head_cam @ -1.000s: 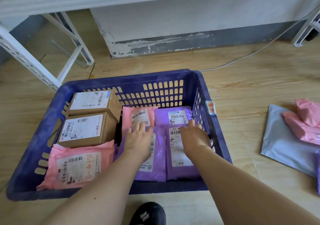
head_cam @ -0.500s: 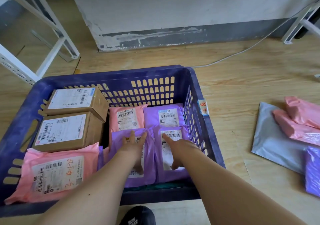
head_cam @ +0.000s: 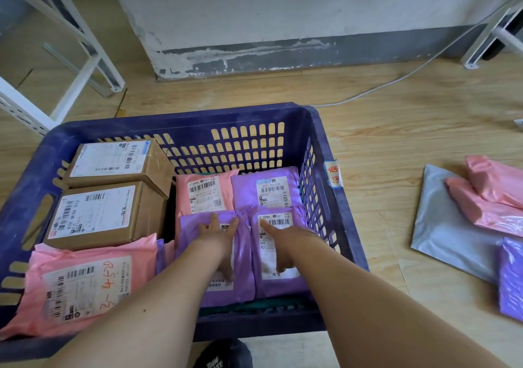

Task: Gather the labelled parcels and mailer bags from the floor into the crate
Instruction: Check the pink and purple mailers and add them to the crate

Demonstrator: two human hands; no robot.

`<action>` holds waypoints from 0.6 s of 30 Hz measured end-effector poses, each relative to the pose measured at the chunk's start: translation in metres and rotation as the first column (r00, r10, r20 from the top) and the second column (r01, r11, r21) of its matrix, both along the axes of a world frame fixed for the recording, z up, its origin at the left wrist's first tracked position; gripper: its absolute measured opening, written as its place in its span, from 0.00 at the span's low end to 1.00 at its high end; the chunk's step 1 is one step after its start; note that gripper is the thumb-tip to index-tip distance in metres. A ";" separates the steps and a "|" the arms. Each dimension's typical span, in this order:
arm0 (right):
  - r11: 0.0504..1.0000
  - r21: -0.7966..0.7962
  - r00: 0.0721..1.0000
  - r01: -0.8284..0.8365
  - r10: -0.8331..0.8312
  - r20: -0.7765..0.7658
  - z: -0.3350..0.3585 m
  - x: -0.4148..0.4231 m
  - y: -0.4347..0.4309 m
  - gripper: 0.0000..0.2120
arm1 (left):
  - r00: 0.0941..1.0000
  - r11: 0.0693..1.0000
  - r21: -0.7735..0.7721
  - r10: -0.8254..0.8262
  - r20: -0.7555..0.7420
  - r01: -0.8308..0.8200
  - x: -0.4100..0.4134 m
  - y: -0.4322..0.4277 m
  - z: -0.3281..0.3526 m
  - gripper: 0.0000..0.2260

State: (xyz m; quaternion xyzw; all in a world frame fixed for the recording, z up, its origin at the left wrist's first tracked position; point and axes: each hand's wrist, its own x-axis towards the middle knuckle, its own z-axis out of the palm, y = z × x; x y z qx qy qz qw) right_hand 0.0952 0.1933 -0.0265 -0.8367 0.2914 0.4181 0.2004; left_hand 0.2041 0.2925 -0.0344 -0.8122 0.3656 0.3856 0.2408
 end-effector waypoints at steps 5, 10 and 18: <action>1.000 -0.005 0.998 -0.027 0.027 0.051 0.016 0.005 -0.002 0.43 | 1.000 0.999 -0.040 -0.003 0.015 0.003 0.006 -0.005 0.014 0.49; 0.997 0.005 0.958 0.079 -0.078 0.278 0.058 0.001 -0.005 0.32 | 0.999 0.994 -0.103 -0.041 0.026 0.044 0.012 -0.011 0.058 0.39; 0.960 -0.079 0.799 0.267 -0.174 0.576 0.181 -0.047 -0.005 0.21 | 0.980 0.870 -0.455 -0.147 0.133 0.192 -0.014 -0.021 0.196 0.26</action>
